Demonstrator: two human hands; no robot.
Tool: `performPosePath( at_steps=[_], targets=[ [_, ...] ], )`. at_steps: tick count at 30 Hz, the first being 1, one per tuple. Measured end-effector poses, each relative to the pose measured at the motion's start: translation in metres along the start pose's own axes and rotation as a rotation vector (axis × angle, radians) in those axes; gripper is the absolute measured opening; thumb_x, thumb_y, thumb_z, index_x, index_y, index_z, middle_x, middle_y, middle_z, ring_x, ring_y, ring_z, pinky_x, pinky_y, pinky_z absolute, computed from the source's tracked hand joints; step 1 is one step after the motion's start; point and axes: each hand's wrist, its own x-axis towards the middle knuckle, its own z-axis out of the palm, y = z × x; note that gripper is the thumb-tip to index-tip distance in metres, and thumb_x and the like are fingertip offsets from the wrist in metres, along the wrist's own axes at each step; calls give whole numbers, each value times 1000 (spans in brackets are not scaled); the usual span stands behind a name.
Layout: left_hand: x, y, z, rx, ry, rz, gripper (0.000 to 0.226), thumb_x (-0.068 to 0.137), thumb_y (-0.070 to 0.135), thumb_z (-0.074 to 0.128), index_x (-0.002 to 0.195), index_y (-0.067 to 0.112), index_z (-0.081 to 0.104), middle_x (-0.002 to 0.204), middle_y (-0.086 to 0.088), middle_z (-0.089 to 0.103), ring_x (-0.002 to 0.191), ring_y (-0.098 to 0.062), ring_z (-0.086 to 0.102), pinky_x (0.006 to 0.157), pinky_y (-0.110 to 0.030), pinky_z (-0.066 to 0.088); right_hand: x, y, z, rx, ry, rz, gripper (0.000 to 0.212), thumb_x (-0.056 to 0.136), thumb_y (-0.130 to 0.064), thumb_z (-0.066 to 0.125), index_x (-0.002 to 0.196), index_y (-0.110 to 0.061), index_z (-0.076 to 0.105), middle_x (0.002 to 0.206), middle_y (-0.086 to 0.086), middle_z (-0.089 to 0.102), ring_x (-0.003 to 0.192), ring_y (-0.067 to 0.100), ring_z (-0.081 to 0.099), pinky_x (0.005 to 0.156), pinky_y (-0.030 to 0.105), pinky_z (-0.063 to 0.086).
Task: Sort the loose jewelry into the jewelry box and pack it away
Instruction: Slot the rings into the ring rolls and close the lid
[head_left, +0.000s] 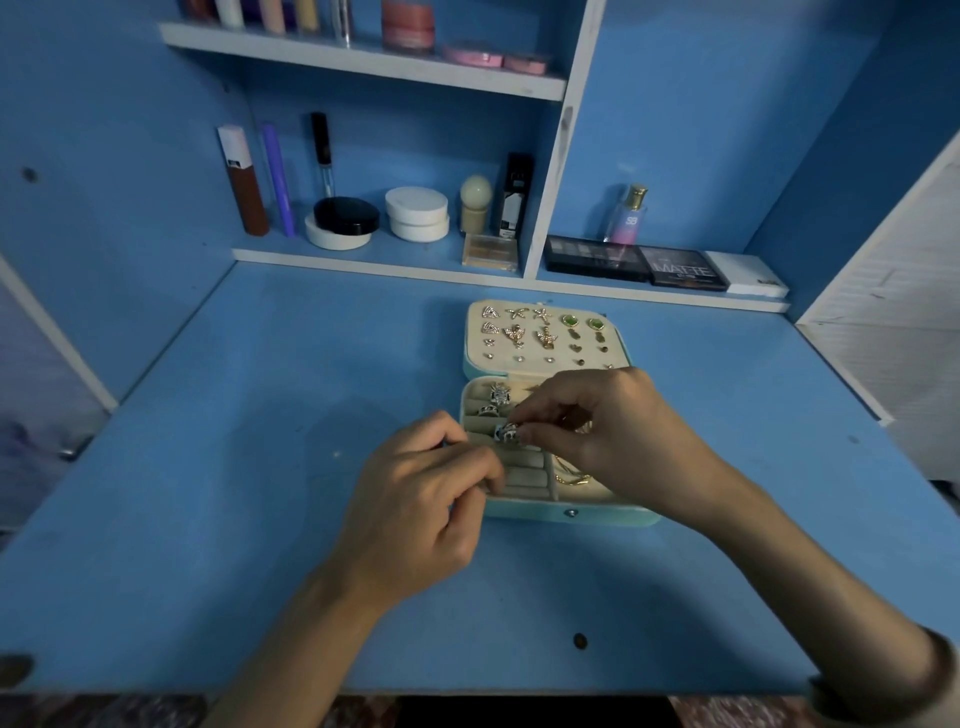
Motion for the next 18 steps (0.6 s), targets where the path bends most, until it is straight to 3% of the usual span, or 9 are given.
performPosePath(
  at_steps=[4, 8, 11, 15, 18],
  targets=[
    [-1, -1, 0, 9, -11, 19, 27, 76, 2, 42, 60, 8, 63, 60, 0, 56, 63, -9, 47, 52, -29, 39, -2, -5, 4, -14, -71, -28, 8, 79, -14, 73, 86, -17, 76, 76, -7, 70, 75, 1, 58, 67, 14, 45],
    [0, -1, 0, -2, -15, 12, 27, 76, 2, 41, 60, 8, 62, 61, -2, 54, 62, -10, 46, 54, -31, 39, -3, -7, 9, -96, -103, -66, 10, 81, -9, 69, 87, -15, 75, 72, -17, 57, 69, -18, 51, 66, 1, 36],
    [0, 0, -1, -2, -17, 14, 26, 76, 2, 40, 60, 7, 61, 60, -2, 53, 62, -10, 44, 55, -29, 37, -4, -7, 12, -125, -117, -89, 10, 81, -6, 66, 87, -12, 72, 76, -12, 60, 69, -6, 50, 68, 4, 37],
    [-1, -1, 0, 6, -23, 17, 24, 75, 3, 41, 59, 8, 59, 59, -2, 52, 62, -12, 43, 56, -30, 35, -5, -8, 15, -169, -169, -116, 11, 79, -2, 61, 84, -8, 69, 81, -2, 65, 73, 9, 55, 68, 19, 44],
    [0, -1, 0, 9, -22, 30, 24, 74, 2, 41, 58, 7, 58, 57, -1, 52, 63, -11, 42, 56, -29, 35, -4, -8, 15, -190, -190, -126, 9, 77, 1, 61, 76, -7, 65, 72, -8, 54, 65, 7, 47, 62, 18, 39]
  ],
)
